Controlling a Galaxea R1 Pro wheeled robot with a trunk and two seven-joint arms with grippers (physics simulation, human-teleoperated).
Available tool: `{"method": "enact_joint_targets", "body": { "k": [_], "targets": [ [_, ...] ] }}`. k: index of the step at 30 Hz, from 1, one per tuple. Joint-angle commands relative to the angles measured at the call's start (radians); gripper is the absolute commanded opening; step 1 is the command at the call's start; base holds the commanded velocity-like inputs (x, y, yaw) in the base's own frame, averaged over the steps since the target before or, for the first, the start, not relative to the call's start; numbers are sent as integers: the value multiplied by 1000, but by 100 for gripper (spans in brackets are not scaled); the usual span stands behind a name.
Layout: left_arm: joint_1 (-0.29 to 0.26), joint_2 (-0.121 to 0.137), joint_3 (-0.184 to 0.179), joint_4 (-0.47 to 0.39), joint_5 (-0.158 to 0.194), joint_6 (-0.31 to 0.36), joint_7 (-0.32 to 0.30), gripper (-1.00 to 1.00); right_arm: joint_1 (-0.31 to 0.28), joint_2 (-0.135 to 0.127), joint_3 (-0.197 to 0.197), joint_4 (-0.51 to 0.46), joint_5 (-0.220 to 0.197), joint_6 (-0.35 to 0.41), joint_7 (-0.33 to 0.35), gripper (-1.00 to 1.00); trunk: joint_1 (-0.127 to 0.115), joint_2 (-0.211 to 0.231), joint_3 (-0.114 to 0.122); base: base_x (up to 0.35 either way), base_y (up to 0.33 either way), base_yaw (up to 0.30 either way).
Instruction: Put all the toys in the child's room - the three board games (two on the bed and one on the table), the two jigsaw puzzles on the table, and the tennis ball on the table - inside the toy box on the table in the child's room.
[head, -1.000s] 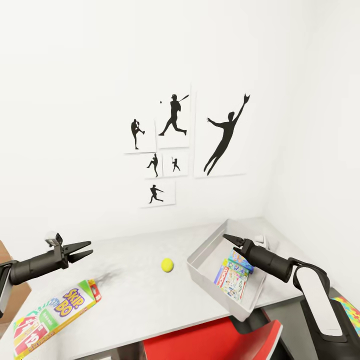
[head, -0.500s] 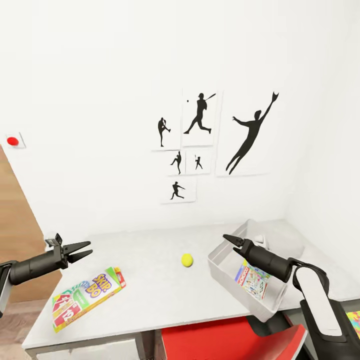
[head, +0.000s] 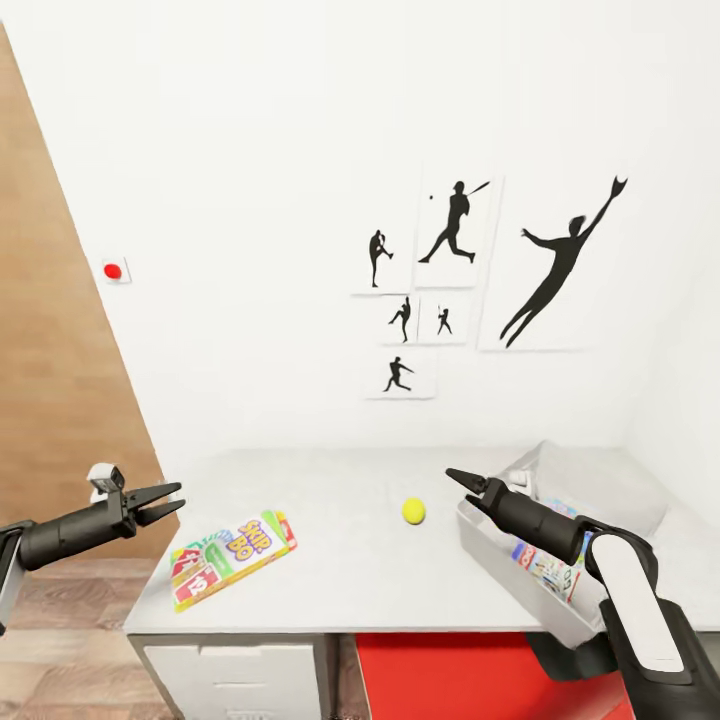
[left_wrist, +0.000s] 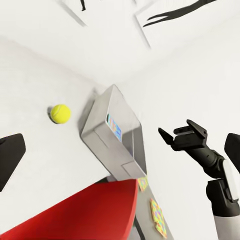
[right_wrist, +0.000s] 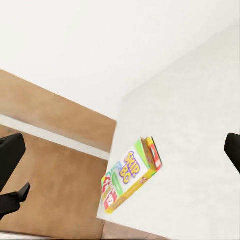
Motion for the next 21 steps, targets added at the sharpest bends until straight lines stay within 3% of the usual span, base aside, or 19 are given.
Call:
{"method": "enact_joint_targets", "body": {
  "k": [1,8,14,21],
  "targets": [
    [-1,0,0,0,-1,10,-4,100,-1,0,-2,0,9,5,9,100,1,-2,-3,-7,72,248],
    [-1,0,0,0,-2,11,-4,100,-1,0,1,0,9,5,9,100,1,-2,-10,0,165,246],
    [-1,0,1,1,-2,10,-4,100,-1,0,48,-1,13,4,8,100,1,-2,-16,65,241,236],
    [-1,0,1,2,-2,9,-4,100,-1,0,62,-2,14,3,6,100,1,-2,-24,50,158,226]
  ]
}}
